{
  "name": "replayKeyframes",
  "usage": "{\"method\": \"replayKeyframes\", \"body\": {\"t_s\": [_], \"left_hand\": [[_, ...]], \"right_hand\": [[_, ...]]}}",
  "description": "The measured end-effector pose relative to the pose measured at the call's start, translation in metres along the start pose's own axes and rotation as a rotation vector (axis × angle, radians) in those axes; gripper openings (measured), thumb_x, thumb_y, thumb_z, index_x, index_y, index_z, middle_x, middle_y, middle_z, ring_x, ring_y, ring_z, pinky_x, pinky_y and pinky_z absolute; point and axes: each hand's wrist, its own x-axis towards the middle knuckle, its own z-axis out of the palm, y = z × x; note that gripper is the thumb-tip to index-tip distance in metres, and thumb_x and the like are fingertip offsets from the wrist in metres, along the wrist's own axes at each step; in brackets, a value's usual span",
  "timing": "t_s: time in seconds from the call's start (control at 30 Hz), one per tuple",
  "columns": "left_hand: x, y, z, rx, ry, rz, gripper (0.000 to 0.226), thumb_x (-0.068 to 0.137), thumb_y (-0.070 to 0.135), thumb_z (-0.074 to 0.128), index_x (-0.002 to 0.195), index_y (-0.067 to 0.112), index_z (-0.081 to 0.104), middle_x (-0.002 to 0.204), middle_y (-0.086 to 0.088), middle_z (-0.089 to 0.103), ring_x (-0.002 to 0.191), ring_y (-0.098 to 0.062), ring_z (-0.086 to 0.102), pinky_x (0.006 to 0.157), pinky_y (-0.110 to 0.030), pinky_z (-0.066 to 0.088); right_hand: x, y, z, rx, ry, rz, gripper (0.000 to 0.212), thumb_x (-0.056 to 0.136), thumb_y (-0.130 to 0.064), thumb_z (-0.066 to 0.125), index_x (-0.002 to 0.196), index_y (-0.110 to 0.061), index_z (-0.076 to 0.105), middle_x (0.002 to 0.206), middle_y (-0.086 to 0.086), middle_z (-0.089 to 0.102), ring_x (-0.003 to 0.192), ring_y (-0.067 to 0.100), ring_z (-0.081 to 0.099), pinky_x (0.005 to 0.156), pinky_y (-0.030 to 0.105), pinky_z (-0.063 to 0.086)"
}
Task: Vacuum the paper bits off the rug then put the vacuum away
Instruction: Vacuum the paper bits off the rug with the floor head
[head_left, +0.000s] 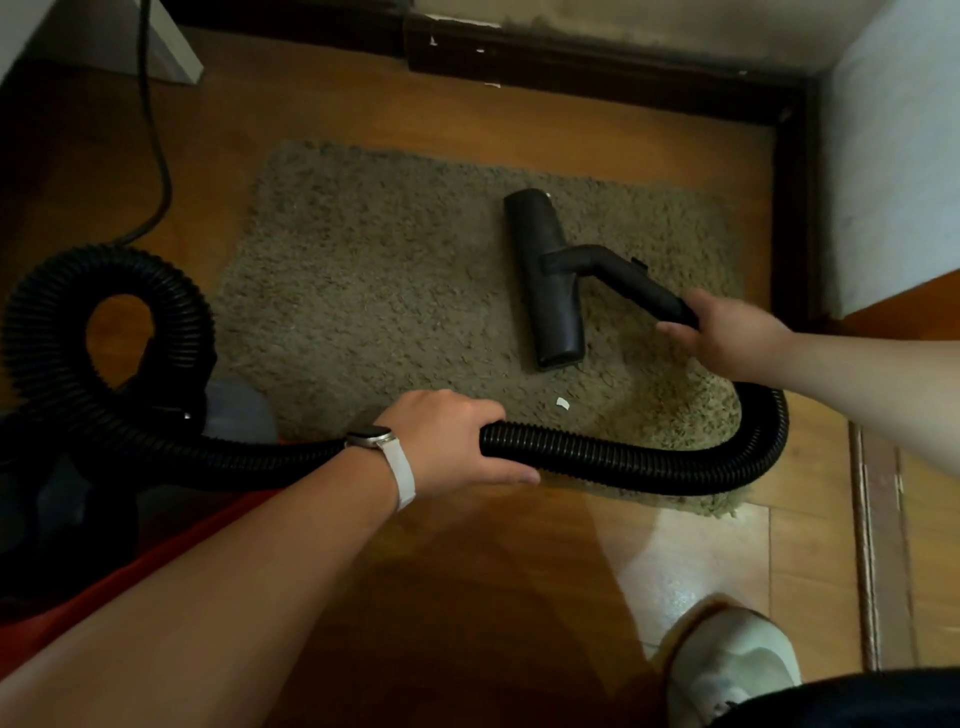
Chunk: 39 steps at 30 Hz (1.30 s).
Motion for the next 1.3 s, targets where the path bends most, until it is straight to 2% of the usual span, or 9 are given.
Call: {"method": "replayKeyframes", "body": {"t_s": [0.23, 0.43, 0.6, 0.7, 0.83, 0.97, 1.3], "left_hand": [[0.008, 0.006, 0.001, 0.023, -0.008, 0.007, 0.057, 0.071, 0.090, 0.041, 0.079, 0.035, 0.047, 0.071, 0.014, 0.055, 0.069, -0.006, 0.055, 0.064, -0.028, 0.046], [0.007, 0.002, 0.005, 0.046, -0.032, -0.007, 0.060, 0.072, 0.090, 0.040, 0.088, 0.033, 0.053, 0.074, 0.013, 0.057, 0.072, -0.009, 0.058, 0.067, -0.028, 0.048], [0.004, 0.002, 0.010, 0.049, -0.054, -0.017, 0.056, 0.073, 0.089, 0.041, 0.080, 0.034, 0.046, 0.072, 0.012, 0.055, 0.070, -0.008, 0.057, 0.066, -0.028, 0.048], [0.004, 0.001, 0.011, 0.042, -0.055, -0.024, 0.058, 0.073, 0.089, 0.042, 0.082, 0.032, 0.048, 0.072, 0.012, 0.056, 0.070, -0.008, 0.057, 0.063, -0.027, 0.046], [0.010, 0.002, 0.007, 0.033, -0.034, -0.021, 0.061, 0.072, 0.090, 0.041, 0.084, 0.031, 0.051, 0.071, 0.012, 0.056, 0.068, -0.007, 0.056, 0.063, -0.027, 0.046], [0.015, 0.004, 0.004, 0.028, -0.011, -0.013, 0.060, 0.071, 0.090, 0.042, 0.086, 0.034, 0.053, 0.071, 0.014, 0.055, 0.070, -0.008, 0.057, 0.061, -0.027, 0.044], [0.022, 0.009, -0.002, 0.007, 0.024, -0.004, 0.060, 0.071, 0.090, 0.043, 0.092, 0.035, 0.057, 0.073, 0.015, 0.057, 0.073, -0.007, 0.058, 0.070, -0.030, 0.051]], "right_hand": [[-0.001, 0.026, 0.008, 0.023, -0.007, 0.070, 0.035, 0.098, -0.054, 0.046, 0.106, -0.021, 0.049, 0.081, 0.008, 0.062, 0.066, 0.024, 0.062, 0.051, 0.034, 0.047], [0.009, 0.001, 0.007, -0.040, -0.010, -0.001, 0.031, 0.099, -0.053, 0.046, 0.106, -0.022, 0.047, 0.080, 0.005, 0.062, 0.066, 0.021, 0.061, 0.050, 0.031, 0.043], [0.015, -0.029, 0.008, -0.173, 0.001, -0.092, 0.029, 0.100, -0.053, 0.043, 0.100, -0.024, 0.043, 0.075, 0.004, 0.060, 0.061, 0.021, 0.061, 0.050, 0.035, 0.050], [0.017, -0.032, 0.006, -0.210, 0.008, -0.102, 0.030, 0.100, -0.053, 0.042, 0.103, -0.023, 0.043, 0.075, 0.004, 0.060, 0.060, 0.021, 0.060, 0.046, 0.031, 0.045], [0.013, -0.012, -0.001, -0.171, -0.001, -0.037, 0.029, 0.100, -0.051, 0.045, 0.107, -0.023, 0.044, 0.076, 0.004, 0.060, 0.061, 0.020, 0.061, 0.046, 0.029, 0.041], [0.006, 0.012, -0.003, -0.102, -0.017, 0.021, 0.030, 0.099, -0.050, 0.047, 0.109, -0.023, 0.046, 0.077, 0.006, 0.062, 0.061, 0.024, 0.063, 0.046, 0.033, 0.047], [-0.003, 0.042, -0.004, 0.098, 0.110, 0.098, 0.034, 0.099, -0.051, 0.048, 0.107, -0.018, 0.049, 0.079, 0.010, 0.062, 0.064, 0.027, 0.063, 0.052, 0.038, 0.050]]}}
